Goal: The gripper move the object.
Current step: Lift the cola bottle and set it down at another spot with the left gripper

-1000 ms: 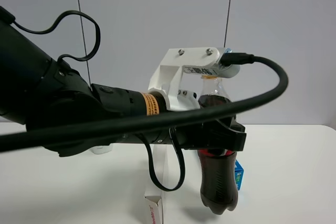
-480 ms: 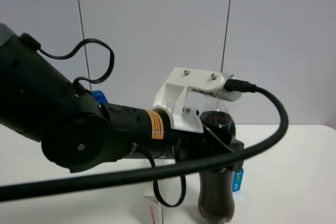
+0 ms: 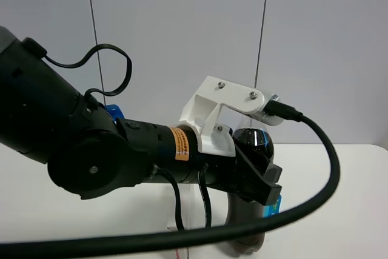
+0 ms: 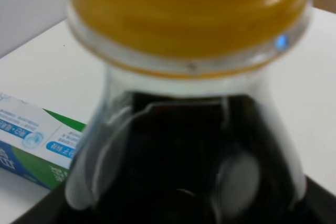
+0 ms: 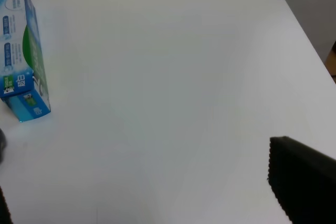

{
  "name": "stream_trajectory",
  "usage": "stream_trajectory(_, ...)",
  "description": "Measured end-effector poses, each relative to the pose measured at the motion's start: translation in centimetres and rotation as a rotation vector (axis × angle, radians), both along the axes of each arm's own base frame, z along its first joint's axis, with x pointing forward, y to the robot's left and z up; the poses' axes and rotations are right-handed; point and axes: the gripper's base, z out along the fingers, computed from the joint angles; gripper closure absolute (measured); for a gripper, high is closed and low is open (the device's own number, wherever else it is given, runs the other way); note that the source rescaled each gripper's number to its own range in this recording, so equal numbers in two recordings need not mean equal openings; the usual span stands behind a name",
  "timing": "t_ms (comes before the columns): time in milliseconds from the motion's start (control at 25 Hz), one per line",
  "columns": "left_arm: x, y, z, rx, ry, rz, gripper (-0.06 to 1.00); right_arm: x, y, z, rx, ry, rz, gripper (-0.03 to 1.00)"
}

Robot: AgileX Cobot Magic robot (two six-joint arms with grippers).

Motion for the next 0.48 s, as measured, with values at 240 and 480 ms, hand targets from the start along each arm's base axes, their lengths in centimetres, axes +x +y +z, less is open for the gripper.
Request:
stream_trajectory(240,0.00,0.00,0.00,0.000,0.000,0.001,0.94,0.00,0.00,0.00,0.000,0.000,0.000,-0.03)
stream_trajectory(480,0.00,0.00,0.00,0.000,0.000,0.001,0.94,0.00,0.00,0.00,0.000,0.000,0.000,-0.03)
